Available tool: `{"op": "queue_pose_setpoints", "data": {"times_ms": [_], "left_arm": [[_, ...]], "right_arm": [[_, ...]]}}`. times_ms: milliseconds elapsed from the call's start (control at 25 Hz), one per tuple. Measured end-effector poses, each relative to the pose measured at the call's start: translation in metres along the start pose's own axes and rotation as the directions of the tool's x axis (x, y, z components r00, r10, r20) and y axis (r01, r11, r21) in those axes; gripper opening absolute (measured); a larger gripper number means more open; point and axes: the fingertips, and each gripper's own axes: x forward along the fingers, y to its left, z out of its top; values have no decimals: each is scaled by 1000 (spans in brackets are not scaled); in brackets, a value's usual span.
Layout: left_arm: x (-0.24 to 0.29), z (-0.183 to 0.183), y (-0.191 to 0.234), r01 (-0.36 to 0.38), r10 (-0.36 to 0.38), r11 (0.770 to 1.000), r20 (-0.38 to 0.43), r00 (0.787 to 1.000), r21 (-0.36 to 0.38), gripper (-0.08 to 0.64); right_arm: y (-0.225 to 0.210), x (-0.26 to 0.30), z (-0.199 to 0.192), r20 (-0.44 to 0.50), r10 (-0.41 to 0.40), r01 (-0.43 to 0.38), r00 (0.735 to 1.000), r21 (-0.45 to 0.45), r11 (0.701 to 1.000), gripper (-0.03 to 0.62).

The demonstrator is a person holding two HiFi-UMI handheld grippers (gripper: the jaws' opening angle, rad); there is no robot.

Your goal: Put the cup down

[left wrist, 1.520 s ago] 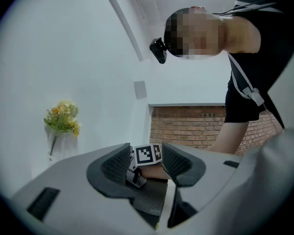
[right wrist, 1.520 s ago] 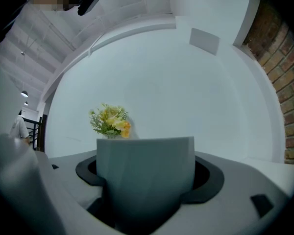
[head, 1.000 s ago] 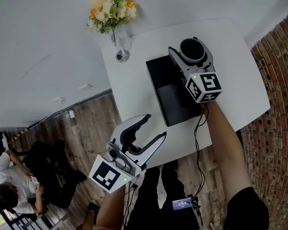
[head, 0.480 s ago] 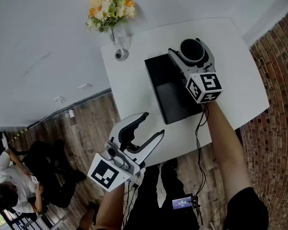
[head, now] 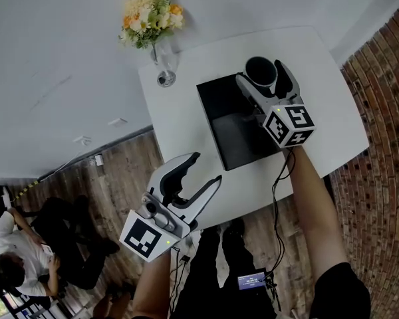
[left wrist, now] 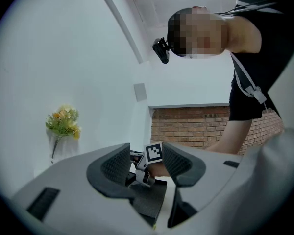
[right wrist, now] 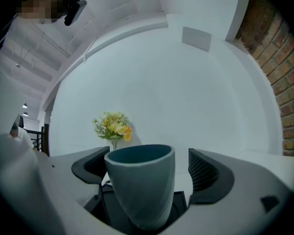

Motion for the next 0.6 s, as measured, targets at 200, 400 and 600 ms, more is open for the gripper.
{"op": "queue_pose_setpoints", "data": {"times_ms": [200, 400, 600], "left_arm": [[2, 2, -8, -2, 2, 1000, 5, 1000, -4, 206], [0, 5, -18, 9, -9, 1000, 0, 1000, 11, 206], [-4, 6, -25, 20, -20, 999, -4, 1000, 43, 206]], "right_arm": [[5, 2, -2, -20, 28, -28, 999, 0, 1000, 486], [8, -10, -1, -16, 54, -54, 998, 14, 998, 488], [15, -22, 2, -33, 71, -71, 997, -22, 997, 491]]}}
